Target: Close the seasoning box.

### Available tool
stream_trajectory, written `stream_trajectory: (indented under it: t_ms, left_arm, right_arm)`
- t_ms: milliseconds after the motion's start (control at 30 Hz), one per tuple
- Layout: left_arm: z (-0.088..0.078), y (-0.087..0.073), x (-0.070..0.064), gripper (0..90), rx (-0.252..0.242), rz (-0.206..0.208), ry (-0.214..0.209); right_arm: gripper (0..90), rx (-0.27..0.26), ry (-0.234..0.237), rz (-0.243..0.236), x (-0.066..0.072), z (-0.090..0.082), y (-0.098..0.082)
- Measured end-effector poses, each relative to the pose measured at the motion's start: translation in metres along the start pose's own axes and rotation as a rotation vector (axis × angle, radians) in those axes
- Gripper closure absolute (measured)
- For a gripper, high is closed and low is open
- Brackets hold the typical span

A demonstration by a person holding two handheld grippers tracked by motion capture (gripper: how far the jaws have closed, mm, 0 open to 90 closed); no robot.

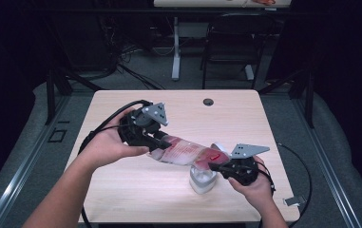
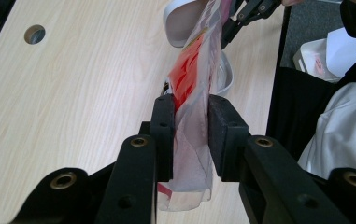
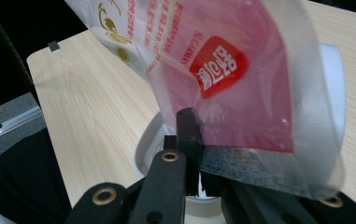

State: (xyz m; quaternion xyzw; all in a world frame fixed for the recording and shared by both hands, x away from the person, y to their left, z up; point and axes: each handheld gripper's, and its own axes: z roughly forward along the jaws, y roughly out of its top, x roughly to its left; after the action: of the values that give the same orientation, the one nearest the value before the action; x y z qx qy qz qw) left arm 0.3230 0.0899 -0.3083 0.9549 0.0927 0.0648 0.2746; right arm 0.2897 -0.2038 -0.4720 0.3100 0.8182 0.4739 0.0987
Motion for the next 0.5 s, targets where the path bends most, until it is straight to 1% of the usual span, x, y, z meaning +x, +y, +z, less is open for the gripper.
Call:
stream_trajectory:
  t_ms: [500]
  left_arm:
    - [-0.0001,0.0007,-0.0004,73.4,-0.003,0.002,0.001]
  right_arm:
    - [88.6,0.0,0.002,0.003,-0.0002,0.0001,-0.0002]
